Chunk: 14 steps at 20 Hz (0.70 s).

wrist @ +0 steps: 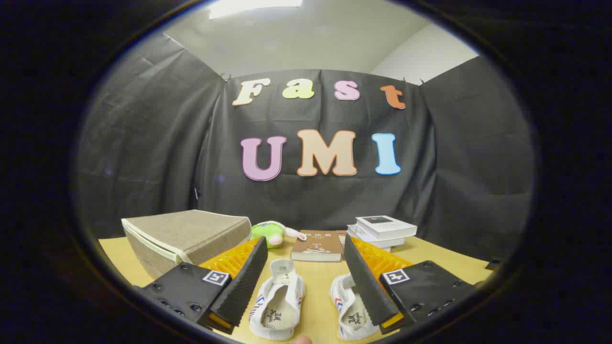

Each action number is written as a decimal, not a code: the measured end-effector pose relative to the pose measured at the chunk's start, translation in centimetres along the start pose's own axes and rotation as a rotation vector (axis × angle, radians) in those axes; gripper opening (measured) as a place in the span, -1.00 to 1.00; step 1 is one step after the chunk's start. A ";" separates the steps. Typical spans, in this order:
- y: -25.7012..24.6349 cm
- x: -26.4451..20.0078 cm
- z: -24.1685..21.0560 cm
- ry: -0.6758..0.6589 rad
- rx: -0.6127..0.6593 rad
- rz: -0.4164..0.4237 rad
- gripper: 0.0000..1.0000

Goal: Open the storage box then place both shoes into the box .Put the left shoe in first, then the right shoe, with the right side of both shoes facing outward in a uniform manner.

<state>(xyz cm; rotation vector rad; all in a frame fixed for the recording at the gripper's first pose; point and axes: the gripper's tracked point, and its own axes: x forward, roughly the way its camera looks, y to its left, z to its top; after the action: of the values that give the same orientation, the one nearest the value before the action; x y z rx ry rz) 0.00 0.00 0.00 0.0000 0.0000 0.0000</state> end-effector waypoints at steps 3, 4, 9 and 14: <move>-0.5 -0.2 0.1 0.000 0.002 -0.014 0.99; -0.4 -0.3 0.2 -0.002 0.003 -0.015 0.99; -0.2 -0.5 0.6 -0.016 0.007 -0.010 0.99; -0.2 -0.9 1.1 -0.027 0.017 -0.011 0.99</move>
<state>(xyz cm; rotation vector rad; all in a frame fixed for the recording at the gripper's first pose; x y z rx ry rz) -0.87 -0.22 1.09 0.0166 -0.0273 -0.0109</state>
